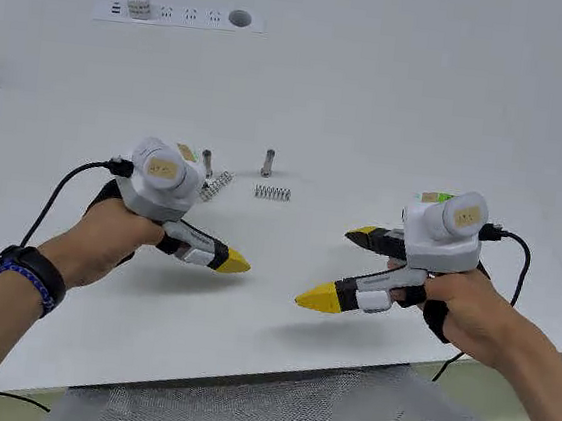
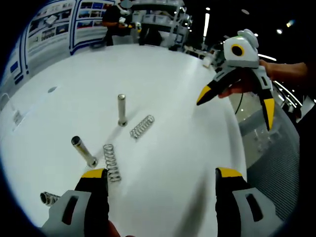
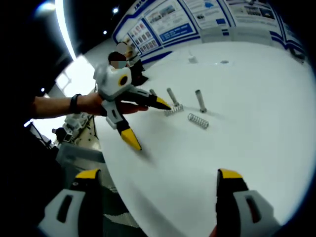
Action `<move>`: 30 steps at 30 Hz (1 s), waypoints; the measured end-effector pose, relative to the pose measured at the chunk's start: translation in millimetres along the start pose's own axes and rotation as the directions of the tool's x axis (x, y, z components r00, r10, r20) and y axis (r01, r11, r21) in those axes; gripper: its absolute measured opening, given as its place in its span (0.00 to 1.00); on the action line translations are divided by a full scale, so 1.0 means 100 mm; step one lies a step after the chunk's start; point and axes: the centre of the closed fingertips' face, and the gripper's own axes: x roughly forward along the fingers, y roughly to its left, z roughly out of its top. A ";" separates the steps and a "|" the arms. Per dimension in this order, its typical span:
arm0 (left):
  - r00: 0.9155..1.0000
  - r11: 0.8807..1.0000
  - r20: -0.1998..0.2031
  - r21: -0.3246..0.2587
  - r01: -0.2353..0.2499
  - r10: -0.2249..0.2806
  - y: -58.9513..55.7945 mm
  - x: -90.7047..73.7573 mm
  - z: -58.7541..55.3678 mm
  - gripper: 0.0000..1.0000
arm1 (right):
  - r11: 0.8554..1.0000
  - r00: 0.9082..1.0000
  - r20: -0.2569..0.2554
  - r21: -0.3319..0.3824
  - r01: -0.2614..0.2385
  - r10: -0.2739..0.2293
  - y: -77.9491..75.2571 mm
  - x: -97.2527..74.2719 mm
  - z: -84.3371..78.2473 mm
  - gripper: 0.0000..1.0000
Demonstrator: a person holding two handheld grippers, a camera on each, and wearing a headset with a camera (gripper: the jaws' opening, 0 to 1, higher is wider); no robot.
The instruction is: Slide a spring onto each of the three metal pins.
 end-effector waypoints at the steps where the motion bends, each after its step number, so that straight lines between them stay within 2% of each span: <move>1: 1.000 1.000 -0.001 -0.004 -0.005 0.005 0.01 0.01 0.00 0.90 | 1.000 1.000 0.000 0.000 -0.001 0.001 0.00 0.00 0.00 0.99; 3: 0.999 0.999 0.005 -0.024 -0.041 0.041 0.09 0.02 0.00 0.84 | 1.000 1.000 -0.001 0.001 -0.001 0.001 -0.01 0.01 0.00 0.99; 6: 0.996 0.995 0.038 -0.063 -0.078 0.081 0.18 0.03 0.06 0.77 | 1.000 1.000 -0.001 0.003 -0.002 0.002 0.00 0.01 0.00 0.99; 11: 0.991 0.991 0.046 -0.065 -0.121 0.124 0.25 0.08 0.08 0.64 | 1.000 1.000 -0.004 0.006 -0.002 0.002 0.03 0.00 -0.01 0.98; 16: 0.983 0.983 0.045 -0.044 -0.177 0.179 0.29 0.10 0.08 0.48 | 1.000 1.000 -0.004 0.009 -0.002 0.002 0.04 -0.01 -0.01 0.98; 18: 0.977 0.977 0.032 -0.003 -0.213 0.213 0.33 0.10 0.07 0.44 | 1.000 1.000 -0.006 0.008 -0.003 0.003 0.04 -0.01 -0.01 0.98; 21: 0.975 0.976 0.037 0.010 -0.219 0.219 0.32 0.11 0.08 0.37 | 1.000 1.000 -0.005 0.009 -0.003 0.003 0.03 -0.02 -0.01 0.98; 24: 0.969 0.968 0.031 0.035 -0.247 0.246 0.35 0.10 0.07 0.30 | 1.000 1.000 -0.006 0.011 -0.003 0.003 0.03 -0.02 -0.02 0.98; 30: 0.966 0.965 0.038 0.049 -0.258 0.257 0.40 0.13 0.09 0.25 | 1.000 1.000 -0.006 0.014 -0.006 0.006 0.03 -0.01 -0.02 0.99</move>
